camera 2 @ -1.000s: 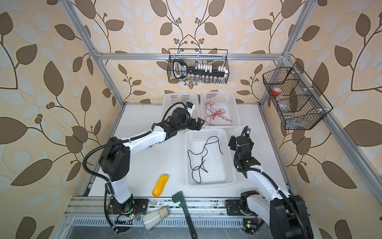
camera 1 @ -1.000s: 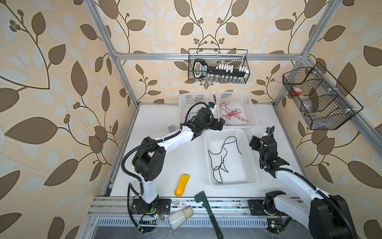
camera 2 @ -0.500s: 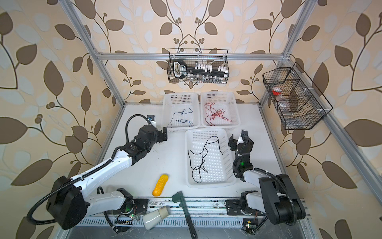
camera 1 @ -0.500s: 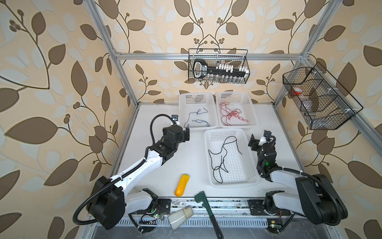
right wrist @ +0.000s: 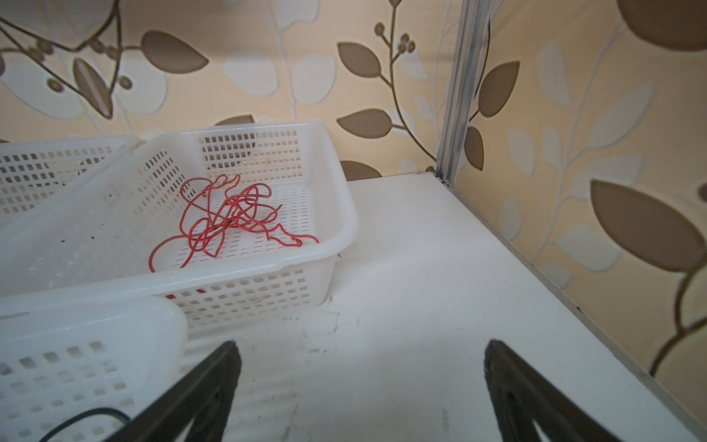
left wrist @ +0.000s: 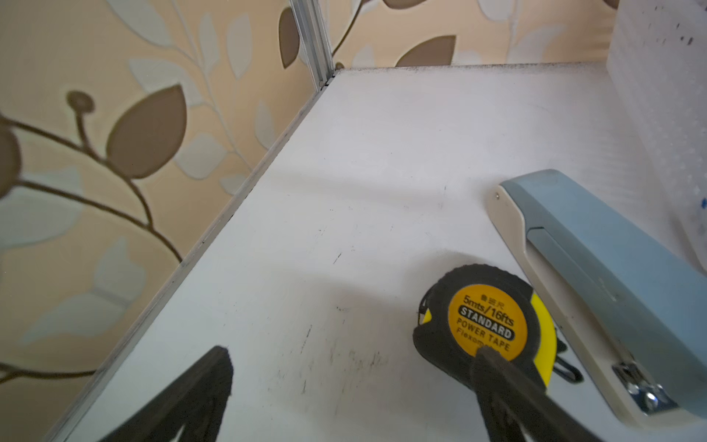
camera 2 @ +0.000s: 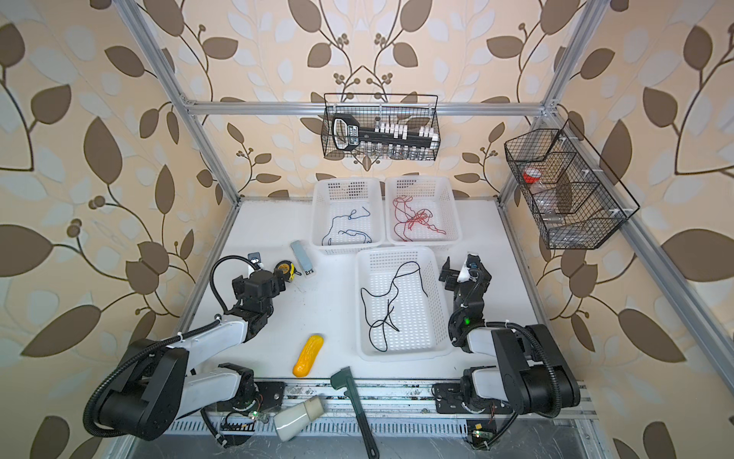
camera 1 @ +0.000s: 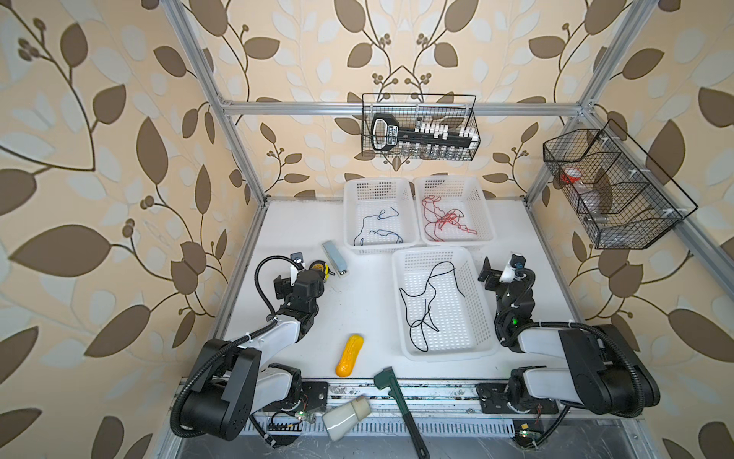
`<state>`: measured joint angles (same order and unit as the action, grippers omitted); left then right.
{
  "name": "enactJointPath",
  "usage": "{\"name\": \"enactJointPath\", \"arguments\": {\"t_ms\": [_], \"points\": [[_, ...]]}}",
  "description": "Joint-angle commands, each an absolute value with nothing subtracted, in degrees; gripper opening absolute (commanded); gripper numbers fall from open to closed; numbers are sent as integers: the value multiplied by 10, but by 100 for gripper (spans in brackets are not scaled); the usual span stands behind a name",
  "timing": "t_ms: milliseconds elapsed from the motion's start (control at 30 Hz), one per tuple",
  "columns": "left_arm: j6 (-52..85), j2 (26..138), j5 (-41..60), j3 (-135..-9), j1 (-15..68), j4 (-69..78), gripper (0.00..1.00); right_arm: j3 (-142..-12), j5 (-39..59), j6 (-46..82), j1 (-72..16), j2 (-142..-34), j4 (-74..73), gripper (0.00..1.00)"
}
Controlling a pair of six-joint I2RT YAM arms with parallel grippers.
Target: Untangle the cables
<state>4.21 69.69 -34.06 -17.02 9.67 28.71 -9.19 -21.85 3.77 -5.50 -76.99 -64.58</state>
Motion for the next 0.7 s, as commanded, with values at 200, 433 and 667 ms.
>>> {"name": "enactJointPath", "arguments": {"t_ms": [200, 433, 667], "points": [[42, 805, -197, -104, 14, 599, 99, -78, -217, 20, -53, -777, -644, 100], [49, 841, -221, -142, 15, 559, 99, -83, -211, 22, -50, -780, -639, 100], [55, 858, -230, -212, 14, 440, 99, -82, -204, 24, -46, -777, -635, 100]]}}
